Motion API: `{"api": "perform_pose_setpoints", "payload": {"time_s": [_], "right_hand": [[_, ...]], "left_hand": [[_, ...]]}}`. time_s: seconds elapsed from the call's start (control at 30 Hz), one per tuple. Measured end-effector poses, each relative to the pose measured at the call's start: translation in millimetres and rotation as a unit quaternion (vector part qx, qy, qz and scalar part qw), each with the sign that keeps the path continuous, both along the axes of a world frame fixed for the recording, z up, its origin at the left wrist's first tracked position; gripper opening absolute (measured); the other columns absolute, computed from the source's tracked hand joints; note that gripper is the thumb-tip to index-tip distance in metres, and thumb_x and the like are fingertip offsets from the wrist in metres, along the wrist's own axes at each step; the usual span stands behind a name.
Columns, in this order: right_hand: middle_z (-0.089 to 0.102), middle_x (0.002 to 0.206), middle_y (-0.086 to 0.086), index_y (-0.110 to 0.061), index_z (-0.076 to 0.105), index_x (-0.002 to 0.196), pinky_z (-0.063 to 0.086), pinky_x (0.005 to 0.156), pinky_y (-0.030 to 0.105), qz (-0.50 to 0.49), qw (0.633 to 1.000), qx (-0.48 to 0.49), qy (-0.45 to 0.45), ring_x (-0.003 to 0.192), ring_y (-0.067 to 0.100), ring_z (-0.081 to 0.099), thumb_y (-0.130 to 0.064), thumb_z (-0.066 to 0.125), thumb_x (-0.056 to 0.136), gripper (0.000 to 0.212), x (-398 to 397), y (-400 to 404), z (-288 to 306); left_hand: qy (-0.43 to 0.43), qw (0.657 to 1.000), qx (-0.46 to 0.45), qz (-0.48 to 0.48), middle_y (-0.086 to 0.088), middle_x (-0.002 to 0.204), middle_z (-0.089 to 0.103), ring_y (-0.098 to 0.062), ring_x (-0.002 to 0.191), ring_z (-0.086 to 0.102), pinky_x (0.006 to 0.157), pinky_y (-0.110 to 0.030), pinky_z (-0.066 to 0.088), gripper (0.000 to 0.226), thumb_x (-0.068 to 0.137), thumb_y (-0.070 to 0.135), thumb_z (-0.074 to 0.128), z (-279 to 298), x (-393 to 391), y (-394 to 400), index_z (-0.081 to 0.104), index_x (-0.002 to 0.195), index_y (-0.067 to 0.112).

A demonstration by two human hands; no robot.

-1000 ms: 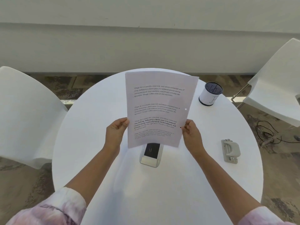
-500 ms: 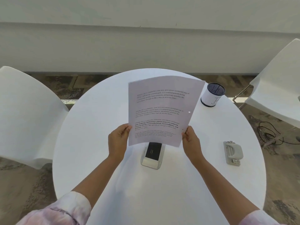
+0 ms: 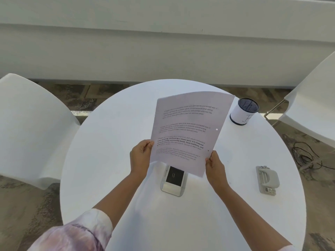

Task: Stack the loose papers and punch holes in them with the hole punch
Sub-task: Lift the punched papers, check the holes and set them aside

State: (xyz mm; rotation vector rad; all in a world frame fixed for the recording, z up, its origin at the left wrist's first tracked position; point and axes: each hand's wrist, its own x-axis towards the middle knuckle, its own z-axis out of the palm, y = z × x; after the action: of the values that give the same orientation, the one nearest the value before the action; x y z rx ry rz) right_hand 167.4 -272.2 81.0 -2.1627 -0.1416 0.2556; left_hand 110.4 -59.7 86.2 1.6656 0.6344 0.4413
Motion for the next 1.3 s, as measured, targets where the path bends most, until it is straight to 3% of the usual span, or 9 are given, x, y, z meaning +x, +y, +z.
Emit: {"api": "perform_pose_setpoints", "payload": {"time_s": [0.2,0.33,0.4,0.53,0.73,0.97,1.17,1.3], "right_hand": [[0.058,0.097,-0.004,-0.017,0.05,0.105,0.043,0.064,0.012,0.003,1.0,0.01,0.02,0.09,0.017,0.057,-0.003,0.036,0.094,0.022,13.2,14.0,2.1],[0.061,0.103,0.0,-0.014,0.054,0.111,0.043,0.07,0.021,0.018,0.998,-0.006,0.053,0.095,0.02,0.059,-0.004,0.038,0.092,0.027,28.6,37.5,0.8],[0.062,0.104,0.002,-0.012,0.054,0.113,0.042,0.07,0.022,0.016,0.997,0.003,0.074,0.092,0.019,0.059,-0.003,0.038,0.093,0.027,36.7,53.5,0.4],[0.062,0.101,0.004,-0.012,0.053,0.108,0.046,0.071,0.023,0.0,0.991,0.055,0.12,0.087,0.018,0.059,-0.001,0.039,0.094,0.023,52.4,87.6,-3.1],[0.063,0.108,0.01,-0.01,0.054,0.117,0.044,0.069,0.03,0.009,0.989,0.023,0.149,0.082,0.02,0.054,-0.006,0.039,0.094,0.028,75.4,130.7,-25.5],[0.063,0.112,0.009,-0.01,0.053,0.121,0.05,0.085,0.038,0.033,0.984,-0.006,0.176,0.095,0.023,0.059,-0.007,0.039,0.095,0.03,87.4,164.5,-46.0],[0.064,0.108,0.008,-0.011,0.054,0.12,0.048,0.077,0.032,0.045,0.983,-0.012,0.178,0.091,0.022,0.059,-0.009,0.038,0.095,0.029,102.5,187.3,-52.0],[0.066,0.101,0.012,-0.003,0.061,0.108,0.047,0.081,0.034,0.042,0.988,-0.047,0.141,0.09,0.027,0.059,-0.007,0.042,0.093,0.024,113.6,200.4,-55.4]], "left_hand": [[0.032,0.999,-0.002,0.044,-0.003,0.087,0.068,-0.015,0.075,0.058,0.064,-0.019,0.047,0.019,0.093,0.016,0.051,-1.2,11.4,25.0,0.067,0.095,0.008],[0.065,0.996,0.033,0.054,-0.002,0.087,0.066,-0.018,0.08,0.056,0.065,-0.024,0.041,0.021,0.093,0.01,0.048,-5.8,14.8,51.4,0.067,0.1,0.007],[0.085,0.993,0.056,0.057,-0.004,0.09,0.066,-0.019,0.084,0.056,0.066,-0.024,0.04,0.023,0.093,0.011,0.048,-6.5,17.3,67.4,0.067,0.106,0.008],[0.149,0.983,0.081,0.071,-0.014,0.111,0.065,-0.027,0.104,0.057,0.083,-0.024,0.037,0.03,0.093,0.011,0.049,-14.6,21.4,102.7,0.059,0.121,0.006],[0.18,0.977,0.075,0.083,-0.014,0.12,0.063,-0.025,0.11,0.056,0.089,-0.02,0.034,0.03,0.091,0.004,0.05,-33.5,30.6,140.5,0.06,0.119,0.004],[0.207,0.97,0.088,0.092,-0.015,0.118,0.063,-0.026,0.11,0.056,0.088,-0.018,0.033,0.032,0.091,0.001,0.047,-53.4,49.5,172.5,0.06,0.12,0.005],[0.206,0.967,0.088,0.12,-0.016,0.113,0.064,-0.027,0.106,0.056,0.087,-0.02,0.034,0.03,0.09,0.001,0.047,-65.8,65.8,188.5,0.062,0.117,0.004],[0.202,0.963,0.113,0.138,-0.015,0.117,0.063,-0.027,0.111,0.055,0.092,-0.023,0.034,0.028,0.09,0.002,0.048,-67.1,77.0,197.5,0.063,0.114,0.003]]}}
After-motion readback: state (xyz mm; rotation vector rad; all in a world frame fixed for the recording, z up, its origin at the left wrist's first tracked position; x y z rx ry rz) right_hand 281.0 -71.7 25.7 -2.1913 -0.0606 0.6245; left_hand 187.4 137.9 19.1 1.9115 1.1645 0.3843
